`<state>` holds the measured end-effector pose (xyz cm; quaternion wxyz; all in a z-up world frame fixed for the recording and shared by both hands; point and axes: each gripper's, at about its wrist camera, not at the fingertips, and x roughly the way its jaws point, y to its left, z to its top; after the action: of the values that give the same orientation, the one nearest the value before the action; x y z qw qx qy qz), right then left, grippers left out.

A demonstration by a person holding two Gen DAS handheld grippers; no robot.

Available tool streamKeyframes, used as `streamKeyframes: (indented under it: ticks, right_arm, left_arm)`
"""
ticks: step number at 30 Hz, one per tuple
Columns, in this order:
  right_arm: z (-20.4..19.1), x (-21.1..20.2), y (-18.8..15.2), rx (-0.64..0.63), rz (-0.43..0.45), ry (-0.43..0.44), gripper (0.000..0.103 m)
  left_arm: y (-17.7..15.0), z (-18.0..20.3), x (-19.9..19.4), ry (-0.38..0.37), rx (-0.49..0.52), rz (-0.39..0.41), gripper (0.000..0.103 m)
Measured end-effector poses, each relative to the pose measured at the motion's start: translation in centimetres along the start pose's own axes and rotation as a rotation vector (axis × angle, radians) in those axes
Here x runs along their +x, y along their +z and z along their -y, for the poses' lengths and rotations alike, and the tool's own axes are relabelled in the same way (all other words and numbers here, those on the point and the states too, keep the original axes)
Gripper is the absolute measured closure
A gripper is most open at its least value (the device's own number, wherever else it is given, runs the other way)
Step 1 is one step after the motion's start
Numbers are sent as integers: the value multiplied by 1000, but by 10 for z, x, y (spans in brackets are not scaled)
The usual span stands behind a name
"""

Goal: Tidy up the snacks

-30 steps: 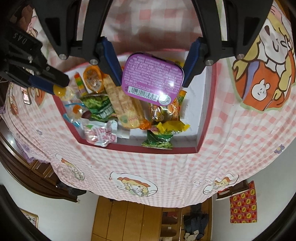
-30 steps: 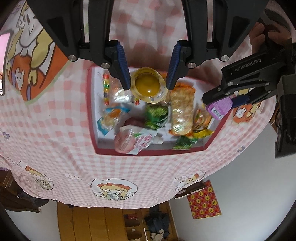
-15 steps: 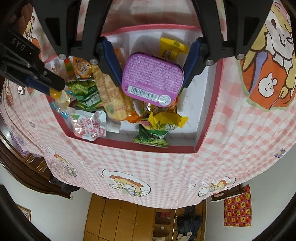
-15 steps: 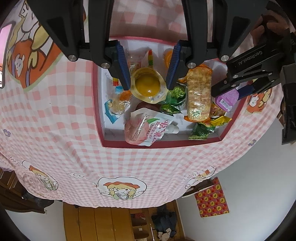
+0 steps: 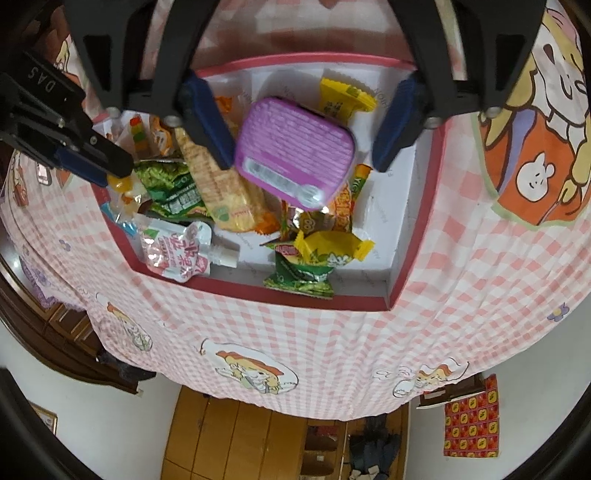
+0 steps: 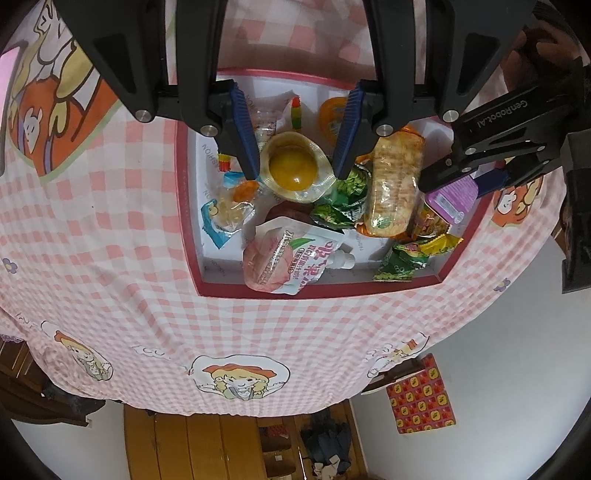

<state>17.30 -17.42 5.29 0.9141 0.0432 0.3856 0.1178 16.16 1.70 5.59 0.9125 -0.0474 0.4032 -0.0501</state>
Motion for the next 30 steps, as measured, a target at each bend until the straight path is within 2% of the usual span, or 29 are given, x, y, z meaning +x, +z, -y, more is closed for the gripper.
streamKeyframes:
  ticks: [4,8,15,17,22,30]
  right_arm:
    - [-2,-7,-3,0,9,9,53]
    - [-5,-17,-7,-1,20,17,50]
    - [-11,-38,-26,-1,36,47,33]
    - [-10,-41,-33,7,30,39,32]
    - [-5,-41,-52,35,1,30,32]
    - [-2,-27,-73,50,-43,-7,32]
  left_arm:
    - [-4,0,-11,9,7,27,10]
    - [-11,3,-22,16,23,24,10]
    - [-29,6,-43,38,22,15,10]
    - [-36,7,-49,58,31,11,10]
    - [-52,5,-54,53,11,-8,10]
    - [-70,9,-37,81,35,-60,10]
